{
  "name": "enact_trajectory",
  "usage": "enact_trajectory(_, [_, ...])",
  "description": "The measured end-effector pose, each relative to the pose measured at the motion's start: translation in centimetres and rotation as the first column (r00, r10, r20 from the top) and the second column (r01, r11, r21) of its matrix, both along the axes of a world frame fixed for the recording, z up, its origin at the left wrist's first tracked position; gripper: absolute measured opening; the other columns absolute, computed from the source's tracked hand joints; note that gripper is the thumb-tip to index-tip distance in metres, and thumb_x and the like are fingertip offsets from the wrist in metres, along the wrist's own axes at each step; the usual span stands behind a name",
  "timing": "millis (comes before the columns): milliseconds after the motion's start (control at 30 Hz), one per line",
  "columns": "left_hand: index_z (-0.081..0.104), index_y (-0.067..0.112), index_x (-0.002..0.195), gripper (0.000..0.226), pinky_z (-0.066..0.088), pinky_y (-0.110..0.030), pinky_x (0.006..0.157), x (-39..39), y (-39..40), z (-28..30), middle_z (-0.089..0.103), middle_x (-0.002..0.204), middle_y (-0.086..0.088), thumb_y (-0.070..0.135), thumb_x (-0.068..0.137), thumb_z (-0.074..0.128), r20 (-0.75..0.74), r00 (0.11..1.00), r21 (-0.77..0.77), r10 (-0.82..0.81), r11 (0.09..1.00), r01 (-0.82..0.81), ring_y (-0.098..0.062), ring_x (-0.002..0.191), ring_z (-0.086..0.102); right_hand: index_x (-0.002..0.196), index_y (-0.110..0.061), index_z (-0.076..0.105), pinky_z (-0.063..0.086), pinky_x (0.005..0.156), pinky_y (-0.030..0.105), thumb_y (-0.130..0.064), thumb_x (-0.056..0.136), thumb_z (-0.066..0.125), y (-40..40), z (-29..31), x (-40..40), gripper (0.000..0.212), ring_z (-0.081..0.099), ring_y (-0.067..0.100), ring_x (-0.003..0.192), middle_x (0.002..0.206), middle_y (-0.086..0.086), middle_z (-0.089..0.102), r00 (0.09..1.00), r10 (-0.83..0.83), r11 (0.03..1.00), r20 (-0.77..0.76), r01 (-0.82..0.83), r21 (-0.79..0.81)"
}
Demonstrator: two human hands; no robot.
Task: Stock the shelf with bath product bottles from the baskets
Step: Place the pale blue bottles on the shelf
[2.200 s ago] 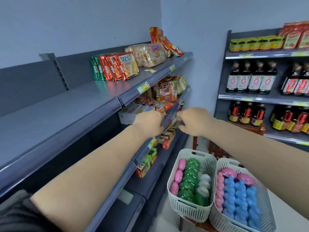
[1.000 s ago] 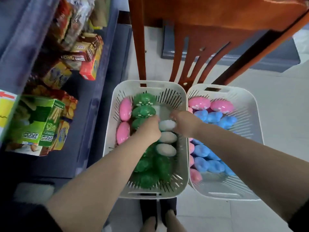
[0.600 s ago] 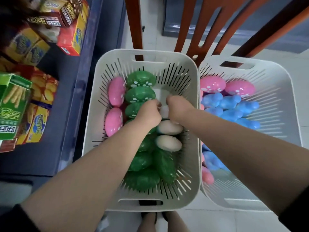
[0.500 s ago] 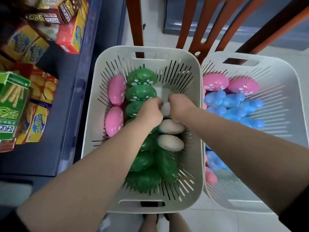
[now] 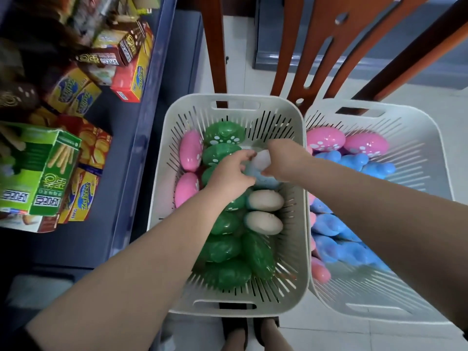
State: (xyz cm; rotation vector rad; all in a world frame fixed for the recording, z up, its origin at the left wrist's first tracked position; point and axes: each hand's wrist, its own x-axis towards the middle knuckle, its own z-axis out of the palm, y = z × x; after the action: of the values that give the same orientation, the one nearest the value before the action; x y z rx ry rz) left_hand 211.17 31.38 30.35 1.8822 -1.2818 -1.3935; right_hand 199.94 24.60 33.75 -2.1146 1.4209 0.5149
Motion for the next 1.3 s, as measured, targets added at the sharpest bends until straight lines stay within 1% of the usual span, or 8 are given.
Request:
enact_trajectory(200, [0.047, 0.013, 0.134, 0.064, 0.046, -0.019, 0.083, 0.8, -0.6, 6.5, 0.053, 0.126, 0.0, -0.006, 0.076, 0.069, -0.093, 0.996, -0.06, -0.008, 0.998, 0.003, -0.012, 0.11, 0.053, 0.11, -0.002, 0.057, 0.037, 0.069, 0.027, -0.03, 0.081, 0.071, -0.7, 7.8, -1.5, 0.043, 0.056, 0.026, 0.091, 0.104, 0.015, 0.062, 0.992, -0.022, 1.0, 0.123, 0.021, 0.008])
enact_trajectory(333, [0.047, 0.004, 0.131, 0.058, 0.042, -0.03, 0.102, 1.4, -0.6, 11.6, 0.054, 0.129, -0.009, -0.001, 0.078, 0.07, -0.137, 0.99, -0.11, -0.031, 0.994, 0.016, -0.021, 0.118, 0.053, 0.101, -0.003, 0.062, 0.036, 0.068, 0.03, -0.034, 0.079, 0.073, -0.8, 14.0, -2.3, 0.039, 0.055, 0.026, 0.089, 0.092, 0.009, 0.059, 0.966, -0.018, 1.0, 0.256, 0.022, -0.014])
enact_trajectory(467, [0.048, 0.008, 0.129, 0.049, 0.05, -0.024, 0.091, 2.0, 0.1, 17.7, 0.057, 0.123, -0.005, 0.006, 0.083, 0.067, -0.2, 0.978, -0.151, -0.062, 0.988, 0.032, -0.017, 0.106, 0.058, 0.086, -0.004, 0.058, 0.028, 0.054, 0.029, -0.033, 0.079, 0.073, -0.1, 20.8, -2.8, 0.034, 0.041, 0.016, 0.063, 0.072, 0.003, 0.047, 0.91, -0.124, 0.992, 0.396, 0.109, 0.059])
enact_trajectory(700, [0.055, 0.028, 0.108, 0.033, 0.05, -0.03, 0.095, 3.2, 4.4, 27.6, 0.063, 0.109, 0.006, 0.006, 0.085, 0.063, -0.301, 0.948, -0.197, -0.104, 0.979, 0.045, -0.013, 0.105, 0.06, 0.099, -0.003, 0.06, 0.046, 0.052, 0.022, -0.027, 0.085, 0.067, 2.8, 33.0, -3.7, 0.028, 0.055, 0.02, 0.077, 0.085, 0.008, 0.061, 0.804, -0.167, 0.985, 0.57, 0.106, 0.139])
enact_trajectory(800, [0.055, 0.034, 0.106, 0.035, 0.051, -0.033, 0.093, 3.4, 6.6, 31.2, 0.064, 0.113, 0.001, 0.007, 0.085, 0.064, -0.309, 0.945, -0.234, -0.102, 0.972, 0.028, -0.018, 0.109, 0.06, 0.1, -0.002, 0.062, 0.047, 0.066, 0.028, -0.03, 0.083, 0.068, 4.4, 36.9, -3.3, 0.033, 0.061, 0.022, 0.082, 0.095, 0.013, 0.066, 0.785, -0.152, 0.988, 0.601, 0.105, 0.112])
enact_trajectory(967, [0.054, 0.028, 0.108, 0.031, 0.054, -0.035, 0.088, 3.1, 10.0, 37.0, 0.062, 0.118, -0.006, 0.005, 0.088, 0.06, -0.361, 0.931, -0.317, -0.046, 0.945, -0.076, -0.021, 0.108, 0.06, 0.088, -0.011, 0.06, 0.046, 0.06, 0.023, -0.03, 0.084, 0.068, 7.6, 42.8, -2.4, 0.021, 0.058, 0.014, 0.073, 0.083, 0.002, 0.061, 0.73, -0.098, 0.992, 0.676, 0.123, 0.012])
enact_trajectory(1200, [0.058, 0.023, 0.105, 0.021, 0.059, -0.029, 0.069, 2.4, 13.7, 43.4, 0.068, 0.104, 0.005, 0.009, 0.089, 0.059, -0.441, 0.897, -0.431, 0.021, 0.872, -0.233, -0.012, 0.085, 0.068, 0.107, -0.006, 0.058, 0.055, 0.085, 0.043, -0.038, 0.082, 0.068, 10.9, 48.1, -1.5, 0.042, 0.065, 0.024, 0.095, 0.104, 0.012, 0.066, 0.555, -0.149, 0.957, 0.818, 0.289, -0.022])
enact_trajectory(1300, [0.058, 0.02, 0.11, 0.023, 0.057, -0.025, 0.063, 2.3, 15.5, 45.4, 0.068, 0.103, 0.005, 0.012, 0.088, 0.061, -0.431, 0.9, -0.485, 0.063, 0.825, -0.29, -0.007, 0.081, 0.07, 0.1, -0.009, 0.058, 0.057, 0.08, 0.038, -0.031, 0.083, 0.069, 12.3, 49.4, -1.0, 0.03, 0.066, 0.019, 0.088, 0.098, 0.007, 0.066, 0.419, -0.144, 0.961, 0.896, 0.276, 0.025])
